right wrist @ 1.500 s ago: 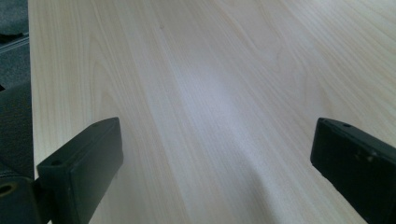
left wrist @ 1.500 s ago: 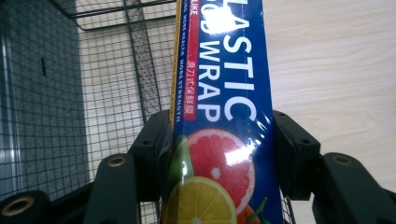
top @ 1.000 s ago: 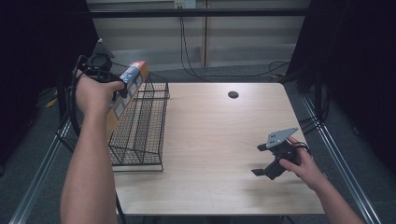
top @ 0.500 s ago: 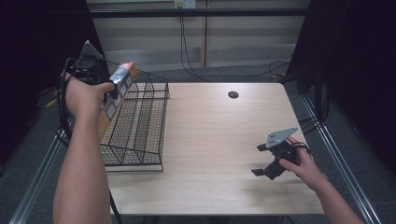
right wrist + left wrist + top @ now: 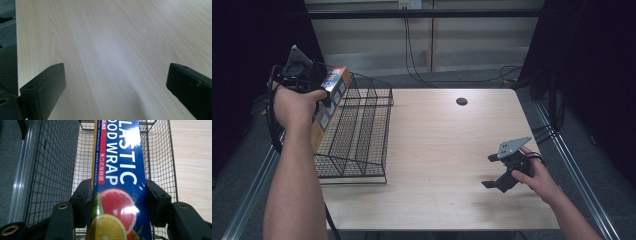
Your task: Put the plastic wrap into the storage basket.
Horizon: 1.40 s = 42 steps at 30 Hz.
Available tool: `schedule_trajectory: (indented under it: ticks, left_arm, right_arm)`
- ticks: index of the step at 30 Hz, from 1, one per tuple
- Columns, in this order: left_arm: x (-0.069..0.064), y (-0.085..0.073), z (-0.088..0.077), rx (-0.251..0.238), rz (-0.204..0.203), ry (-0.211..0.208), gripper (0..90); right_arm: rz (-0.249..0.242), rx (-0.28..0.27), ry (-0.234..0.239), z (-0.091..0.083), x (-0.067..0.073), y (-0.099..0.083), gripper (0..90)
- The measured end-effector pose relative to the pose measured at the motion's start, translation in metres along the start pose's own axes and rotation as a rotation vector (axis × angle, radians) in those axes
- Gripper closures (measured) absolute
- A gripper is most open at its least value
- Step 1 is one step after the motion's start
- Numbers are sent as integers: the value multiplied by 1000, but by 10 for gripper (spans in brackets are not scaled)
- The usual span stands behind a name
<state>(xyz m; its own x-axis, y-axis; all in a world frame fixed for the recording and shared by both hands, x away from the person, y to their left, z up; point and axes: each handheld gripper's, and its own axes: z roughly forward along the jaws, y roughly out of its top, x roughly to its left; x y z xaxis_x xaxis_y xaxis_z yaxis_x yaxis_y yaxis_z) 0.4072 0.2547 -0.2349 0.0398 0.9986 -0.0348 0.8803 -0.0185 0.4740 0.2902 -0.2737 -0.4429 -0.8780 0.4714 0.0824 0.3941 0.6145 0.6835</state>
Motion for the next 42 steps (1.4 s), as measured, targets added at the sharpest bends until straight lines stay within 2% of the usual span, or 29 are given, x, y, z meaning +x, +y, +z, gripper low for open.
schedule_trajectory:
  ticks: [13,17,26,29,42]
  left_arm:
    - [15,-7,4,-1,-53,5,456]
    - [17,-9,6,5,-55,10,455]
    - [21,-13,13,12,-91,15,454]
    - [21,-13,14,23,-78,18,453]
    - [16,-14,22,41,-73,8,451]
  right_arm:
    - [0,7,4,1,1,0,24]
    - [3,8,1,1,1,0,23]
    - [-4,10,-8,1,2,0,24]
    - [-3,11,-4,1,2,0,23]
    - [-5,11,-5,1,2,0,23]
